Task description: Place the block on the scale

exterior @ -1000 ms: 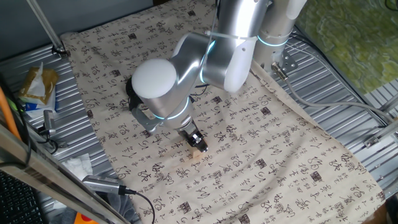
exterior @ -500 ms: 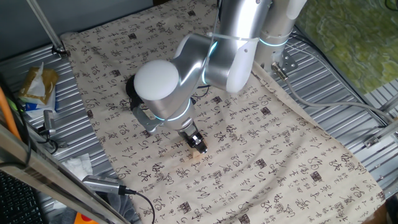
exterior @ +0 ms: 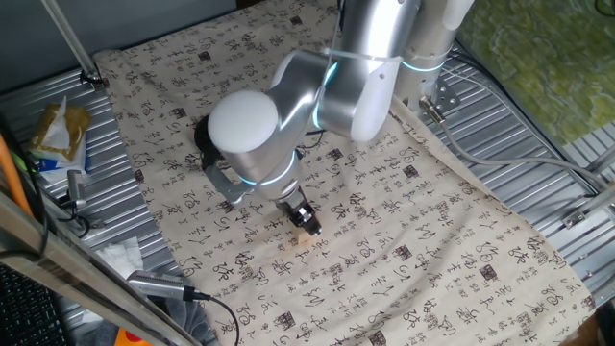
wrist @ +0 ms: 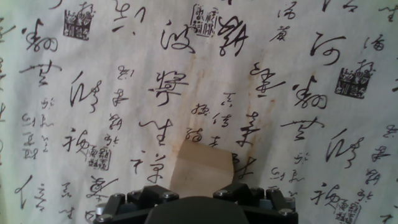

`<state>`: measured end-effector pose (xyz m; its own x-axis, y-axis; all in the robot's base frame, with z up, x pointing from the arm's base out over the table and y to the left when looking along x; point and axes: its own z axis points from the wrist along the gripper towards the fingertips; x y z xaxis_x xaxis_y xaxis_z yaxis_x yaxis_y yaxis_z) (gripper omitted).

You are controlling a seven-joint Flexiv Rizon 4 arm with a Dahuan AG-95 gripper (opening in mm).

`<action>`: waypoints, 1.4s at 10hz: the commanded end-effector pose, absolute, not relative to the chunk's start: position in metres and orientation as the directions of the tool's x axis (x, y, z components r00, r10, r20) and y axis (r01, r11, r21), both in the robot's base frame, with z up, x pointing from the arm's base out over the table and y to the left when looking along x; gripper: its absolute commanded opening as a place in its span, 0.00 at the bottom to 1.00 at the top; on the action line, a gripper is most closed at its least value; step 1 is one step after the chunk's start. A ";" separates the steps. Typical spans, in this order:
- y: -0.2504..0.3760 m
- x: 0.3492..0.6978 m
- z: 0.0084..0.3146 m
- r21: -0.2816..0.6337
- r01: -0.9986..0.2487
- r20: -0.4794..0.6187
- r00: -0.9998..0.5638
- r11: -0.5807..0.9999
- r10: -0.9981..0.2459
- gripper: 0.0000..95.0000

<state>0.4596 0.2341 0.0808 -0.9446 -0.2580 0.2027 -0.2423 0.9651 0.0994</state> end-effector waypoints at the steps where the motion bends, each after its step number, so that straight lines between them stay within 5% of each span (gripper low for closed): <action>1: 0.237 0.456 0.076 0.087 -0.198 0.194 -0.958 0.976 -0.211 0.80; 2: 0.238 0.456 0.076 0.084 -0.155 0.198 -0.966 0.984 -0.168 0.60; 11: 0.218 0.457 0.065 0.142 -0.105 0.192 -0.973 0.984 -0.131 0.60; 12: 0.217 0.457 0.065 0.145 -0.104 0.193 -0.972 0.984 -0.131 0.80; 14: 0.216 0.457 0.065 0.163 -0.091 0.194 -0.973 0.982 -0.122 0.80</action>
<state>0.4582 0.2166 0.0637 -0.9726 -0.1249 0.1960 -0.0933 0.9823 0.1626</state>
